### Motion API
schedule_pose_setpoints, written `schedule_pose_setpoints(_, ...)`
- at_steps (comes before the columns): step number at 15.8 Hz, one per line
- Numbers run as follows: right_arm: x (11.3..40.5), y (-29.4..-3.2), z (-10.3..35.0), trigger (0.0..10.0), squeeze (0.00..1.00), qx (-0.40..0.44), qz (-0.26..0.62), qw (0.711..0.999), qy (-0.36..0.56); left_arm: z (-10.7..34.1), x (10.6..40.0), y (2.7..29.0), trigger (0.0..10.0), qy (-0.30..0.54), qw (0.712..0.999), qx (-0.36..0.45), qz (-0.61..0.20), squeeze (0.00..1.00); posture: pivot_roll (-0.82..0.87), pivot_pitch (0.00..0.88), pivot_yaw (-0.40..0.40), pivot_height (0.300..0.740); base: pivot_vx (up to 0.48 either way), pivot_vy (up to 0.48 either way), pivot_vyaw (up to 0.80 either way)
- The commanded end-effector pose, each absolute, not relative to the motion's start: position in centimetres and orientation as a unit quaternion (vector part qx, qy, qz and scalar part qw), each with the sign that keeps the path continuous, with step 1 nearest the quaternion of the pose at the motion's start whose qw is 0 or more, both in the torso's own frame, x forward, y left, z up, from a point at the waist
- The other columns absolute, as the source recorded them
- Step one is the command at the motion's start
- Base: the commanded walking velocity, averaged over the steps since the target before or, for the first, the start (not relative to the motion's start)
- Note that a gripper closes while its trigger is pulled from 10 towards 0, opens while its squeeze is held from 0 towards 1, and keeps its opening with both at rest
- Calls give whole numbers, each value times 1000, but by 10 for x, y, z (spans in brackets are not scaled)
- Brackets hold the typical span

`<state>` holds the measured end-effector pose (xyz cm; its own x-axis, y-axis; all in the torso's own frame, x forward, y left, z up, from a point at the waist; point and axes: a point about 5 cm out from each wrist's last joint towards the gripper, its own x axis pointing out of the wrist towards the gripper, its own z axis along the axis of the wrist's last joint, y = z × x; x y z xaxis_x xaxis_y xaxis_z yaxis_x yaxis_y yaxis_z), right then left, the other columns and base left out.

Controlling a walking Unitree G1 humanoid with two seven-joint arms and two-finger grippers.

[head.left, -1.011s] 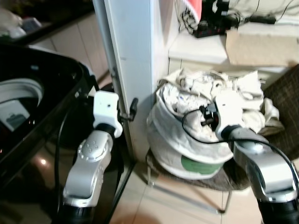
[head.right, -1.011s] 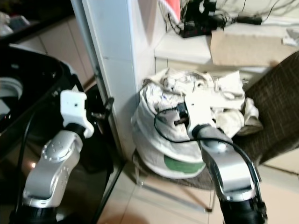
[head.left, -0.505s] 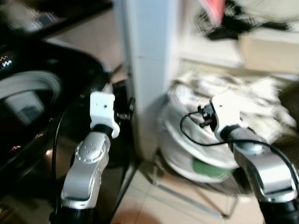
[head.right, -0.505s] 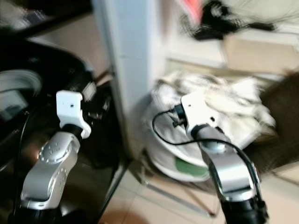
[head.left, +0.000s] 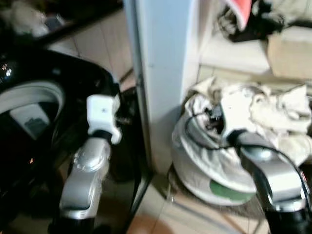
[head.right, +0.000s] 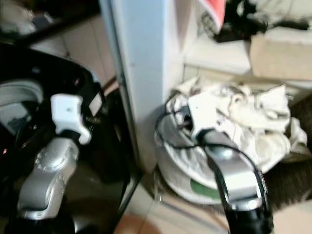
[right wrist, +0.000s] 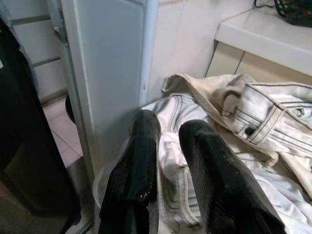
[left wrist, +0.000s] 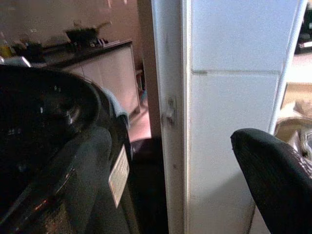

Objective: Clothes washing

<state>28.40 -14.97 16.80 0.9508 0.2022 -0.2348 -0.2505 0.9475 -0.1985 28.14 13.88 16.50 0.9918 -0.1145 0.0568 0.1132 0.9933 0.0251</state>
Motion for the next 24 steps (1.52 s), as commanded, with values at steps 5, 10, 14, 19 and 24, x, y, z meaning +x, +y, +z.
schedule_pose_setpoints(5,283,-157,172,10000,0,-115,105,983,98,169,281,133,10000,-38,997,5,-67,0,-99,15,64,740,0,0,0)
schedule_pose_setpoints(10,285,-155,175,10000,0,-143,112,979,92,168,281,132,10000,-33,997,12,-64,0,-98,12,62,740,0,-288,480)
schedule_pose_setpoints(14,286,-160,174,10000,0,-119,87,985,94,164,284,137,10000,-18,999,6,-44,0,-97,9,69,740,0,-305,200)
schedule_pose_setpoints(19,285,-158,172,10000,0,-122,93,983,98,168,286,136,10000,-26,998,23,-61,0,-97,2,75,740,0,0,0)
schedule_pose_setpoints(24,279,-147,166,10000,0,-130,146,974,110,163,283,141,10000,-18,998,12,-52,0,-99,0,61,740,231,0,0)
